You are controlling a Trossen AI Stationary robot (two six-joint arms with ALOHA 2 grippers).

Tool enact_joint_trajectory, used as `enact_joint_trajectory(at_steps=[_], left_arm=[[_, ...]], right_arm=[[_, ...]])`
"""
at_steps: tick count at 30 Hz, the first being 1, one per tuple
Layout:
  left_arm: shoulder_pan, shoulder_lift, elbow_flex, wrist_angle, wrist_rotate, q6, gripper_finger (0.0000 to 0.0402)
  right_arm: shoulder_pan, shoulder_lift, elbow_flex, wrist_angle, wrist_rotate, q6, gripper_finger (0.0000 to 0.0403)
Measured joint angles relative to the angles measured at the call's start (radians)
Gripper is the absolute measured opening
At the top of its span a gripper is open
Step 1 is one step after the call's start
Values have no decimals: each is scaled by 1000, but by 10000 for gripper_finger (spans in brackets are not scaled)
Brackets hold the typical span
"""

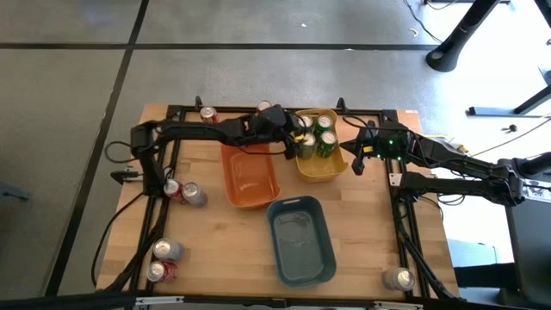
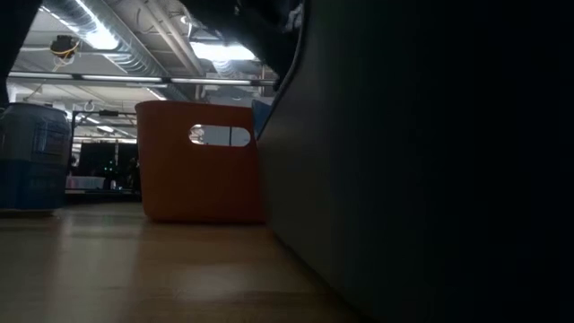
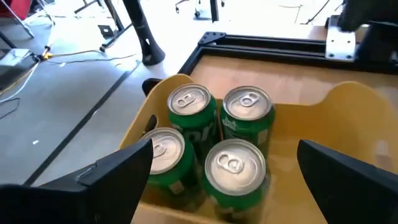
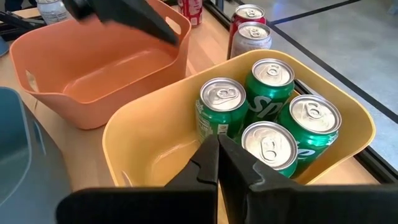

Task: Sort soda cans
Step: Put the white soda can into the orange bin

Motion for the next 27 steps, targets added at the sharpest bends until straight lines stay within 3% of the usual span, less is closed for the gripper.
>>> enact_joint_trajectory(at_steps=[12, 27], left_arm=[[-2, -241, 0, -308, -2, -48, 383], [-16, -475, 0, -680, -1, -234, 384]], right_arm=[[0, 0, 0, 1, 0, 0, 5], [0, 0, 0, 0, 0, 0, 5]])
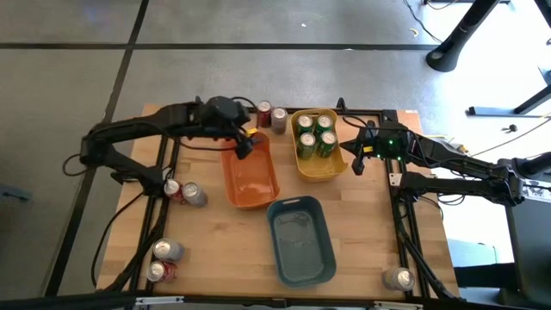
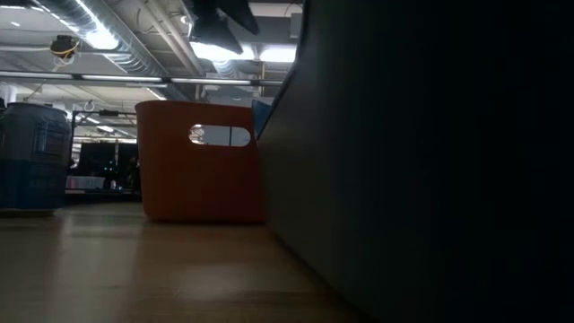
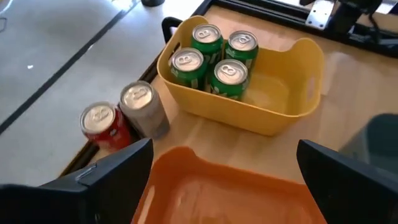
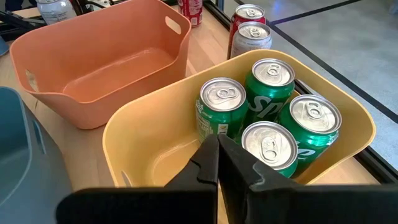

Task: Sort soda cans
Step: Put the white soda can into the orange bin

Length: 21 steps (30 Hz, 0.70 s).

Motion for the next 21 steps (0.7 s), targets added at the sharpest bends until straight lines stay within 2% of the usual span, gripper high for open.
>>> enact_joint_trajectory(at_steps=[9, 21], left_arm=[[-3, -92, 0, -113, 0, -86, 384], [-11, -97, 0, -222, 0, -172, 384]], right_arm=[[0, 0, 0, -1, 0, 0, 5], [0, 0, 0, -2, 0, 0, 5]])
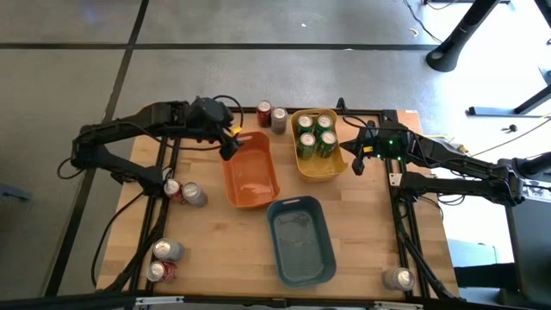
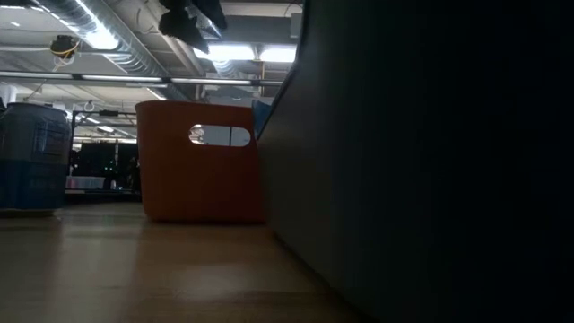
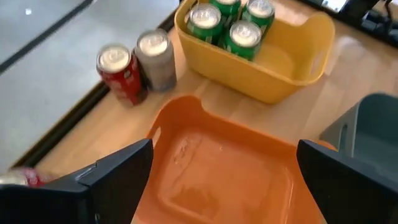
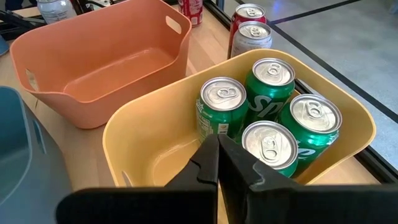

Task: Sort soda cans
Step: Put the white soda can into the orange bin

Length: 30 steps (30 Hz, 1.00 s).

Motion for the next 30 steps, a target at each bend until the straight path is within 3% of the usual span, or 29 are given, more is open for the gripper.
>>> enact_joint_trajectory(at_steps=[9, 23, 30], left_arm=[[-128, 0, 0, -160, 1, -148, 384], [-463, 0, 0, -390, -36, -461, 384], [-513, 0, 0, -504, -106, -590, 384]], right_arm=[[0, 0, 0, 0, 0, 0, 5], [0, 0, 0, -62, 0, 52, 5], [0, 0, 0, -58, 0, 59, 5]])
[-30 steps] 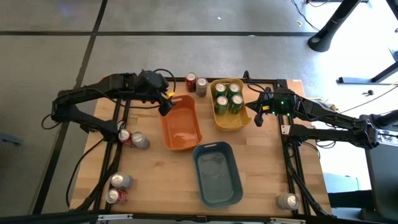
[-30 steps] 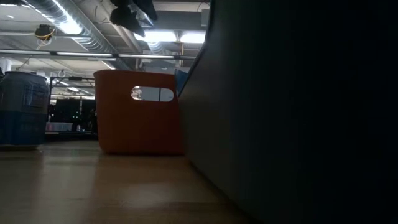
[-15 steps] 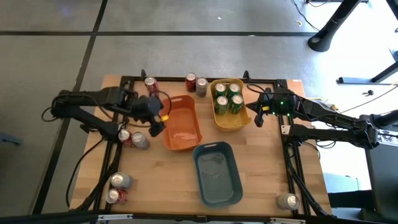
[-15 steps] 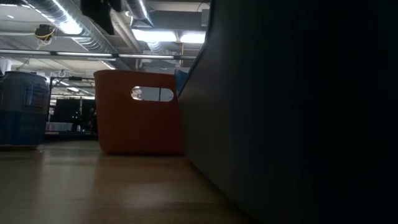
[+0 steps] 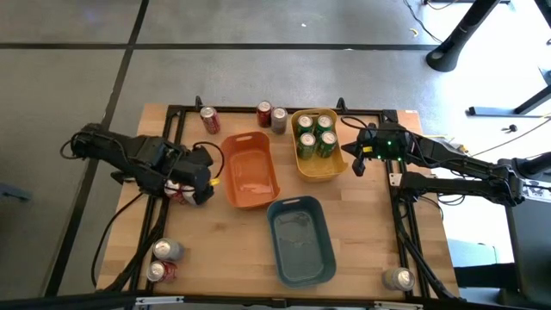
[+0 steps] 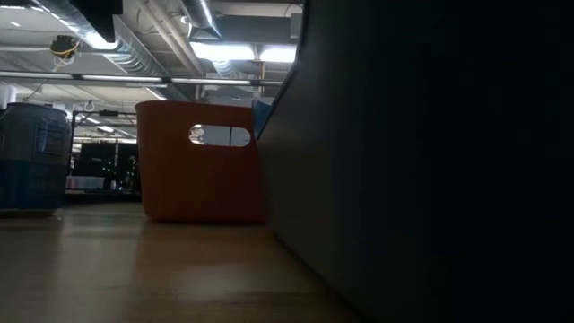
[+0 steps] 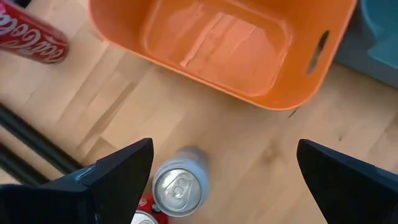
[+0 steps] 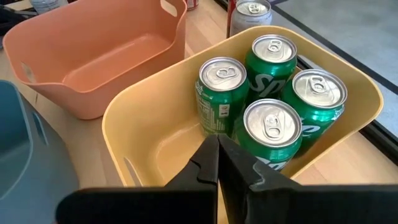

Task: Sort soda cans
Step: Put the white soda can into the orange bin

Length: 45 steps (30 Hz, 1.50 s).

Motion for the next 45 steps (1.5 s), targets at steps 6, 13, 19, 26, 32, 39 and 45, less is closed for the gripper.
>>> enact_joint_trajectory(at_steps=[6, 13, 19, 26, 32, 39, 45], left_arm=[[13, 0, -1, -50, 16, -53, 384], [14, 0, -94, -44, 43, -81, 384], [19, 0, -238, 47, 81, -36, 384], [50, 0, -338, 90, 193, 26, 384], [80, 0, -348, 78, 192, 56, 384], [93, 0, -348, 21, 192, 71, 384], [89, 0, -352, 3, 208, 62, 384]], right_arm=[[0, 0, 0, 6, 0, 1, 5], [0, 0, 0, 6, 0, 1, 5], [0, 0, 0, 7, 0, -31, 5], [0, 0, 0, -1, 0, -34, 5], [0, 0, -7, 19, 0, -35, 5], [0, 0, -46, 23, 0, -35, 5], [0, 0, -55, 28, 0, -35, 5]])
